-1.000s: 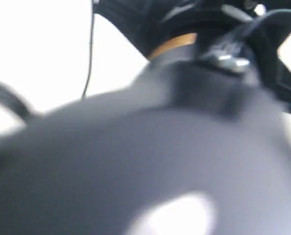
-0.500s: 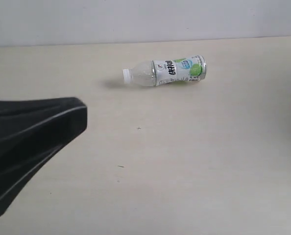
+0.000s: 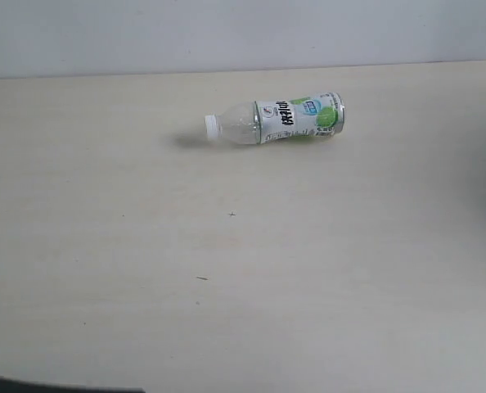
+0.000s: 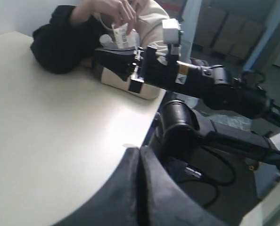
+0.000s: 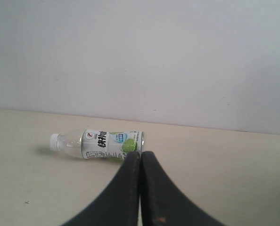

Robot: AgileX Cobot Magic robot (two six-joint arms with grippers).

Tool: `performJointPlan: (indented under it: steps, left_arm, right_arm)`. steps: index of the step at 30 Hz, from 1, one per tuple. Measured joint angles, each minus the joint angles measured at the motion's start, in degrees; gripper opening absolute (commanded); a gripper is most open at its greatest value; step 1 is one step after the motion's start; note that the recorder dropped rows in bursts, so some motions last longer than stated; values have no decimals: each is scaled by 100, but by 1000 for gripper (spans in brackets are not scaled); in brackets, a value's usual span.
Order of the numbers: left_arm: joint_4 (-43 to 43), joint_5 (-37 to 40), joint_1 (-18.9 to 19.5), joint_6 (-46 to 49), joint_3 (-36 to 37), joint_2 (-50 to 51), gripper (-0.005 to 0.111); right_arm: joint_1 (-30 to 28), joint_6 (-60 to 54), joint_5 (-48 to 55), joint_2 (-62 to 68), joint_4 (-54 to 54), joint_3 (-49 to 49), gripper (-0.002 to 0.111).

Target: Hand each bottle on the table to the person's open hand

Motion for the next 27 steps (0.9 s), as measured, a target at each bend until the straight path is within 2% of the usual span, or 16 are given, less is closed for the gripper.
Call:
performJointPlan:
  steps: [4,20,24,27]
  left_arm:
    - [12,281,0,0,9,-24,0]
    - [79,329,0,-115,9,-46,0]
    - [851,263,0,-830,9,-25,0]
    - [1510,301,355,-1506,37,-25,0]
  right_arm:
    - [0,0,0,0,-10,0,0]
    - [0,0,0,0,-10,0,0]
    - [0,0,0,0,-10,0,0]
    - [0,0,0,0,-10,0,0]
